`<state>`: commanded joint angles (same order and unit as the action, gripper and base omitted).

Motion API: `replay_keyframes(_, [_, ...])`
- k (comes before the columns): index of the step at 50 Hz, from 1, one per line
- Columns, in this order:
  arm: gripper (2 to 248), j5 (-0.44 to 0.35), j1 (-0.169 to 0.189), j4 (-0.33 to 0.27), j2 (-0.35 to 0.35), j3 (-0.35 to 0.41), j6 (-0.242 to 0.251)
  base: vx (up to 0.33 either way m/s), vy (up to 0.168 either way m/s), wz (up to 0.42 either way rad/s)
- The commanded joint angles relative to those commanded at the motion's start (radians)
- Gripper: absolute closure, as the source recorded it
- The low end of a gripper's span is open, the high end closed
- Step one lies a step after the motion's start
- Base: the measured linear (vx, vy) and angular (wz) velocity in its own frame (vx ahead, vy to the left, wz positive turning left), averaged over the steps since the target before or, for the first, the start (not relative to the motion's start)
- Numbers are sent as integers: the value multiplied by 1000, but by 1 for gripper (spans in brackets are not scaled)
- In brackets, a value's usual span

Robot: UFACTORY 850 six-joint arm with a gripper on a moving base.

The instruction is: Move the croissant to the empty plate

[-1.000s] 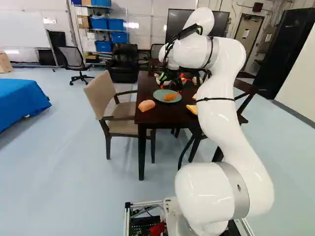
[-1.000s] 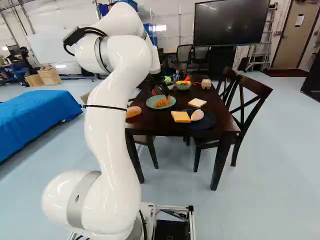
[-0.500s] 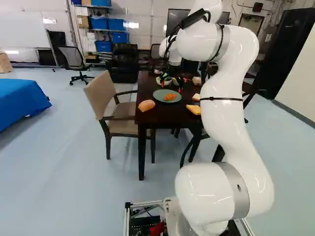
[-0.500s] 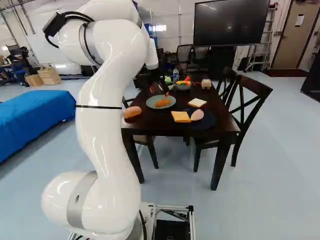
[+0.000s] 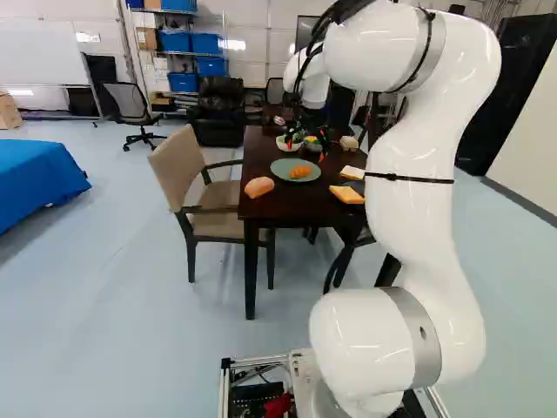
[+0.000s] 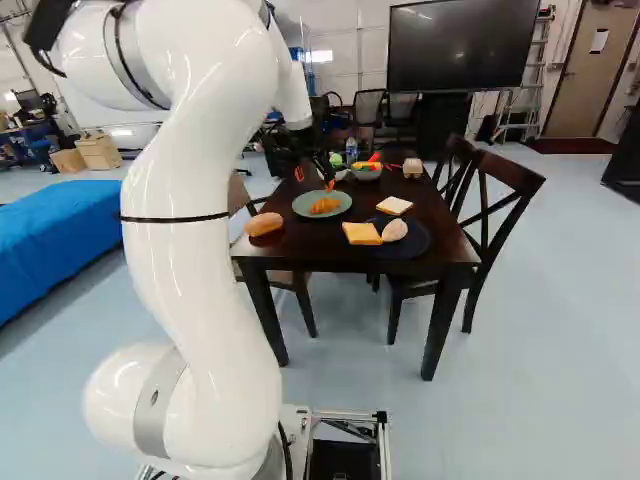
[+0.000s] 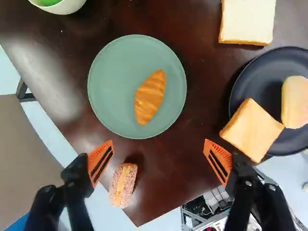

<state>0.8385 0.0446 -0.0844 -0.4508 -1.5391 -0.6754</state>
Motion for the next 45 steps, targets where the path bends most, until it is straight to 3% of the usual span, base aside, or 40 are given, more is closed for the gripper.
replay_keyframes(22, [3, 4, -3, 0, 115, 83, 0, 0, 0, 0])
replay_keyframes(45, [3, 4, -3, 0, 115, 83, 0, 0, 0, 0])
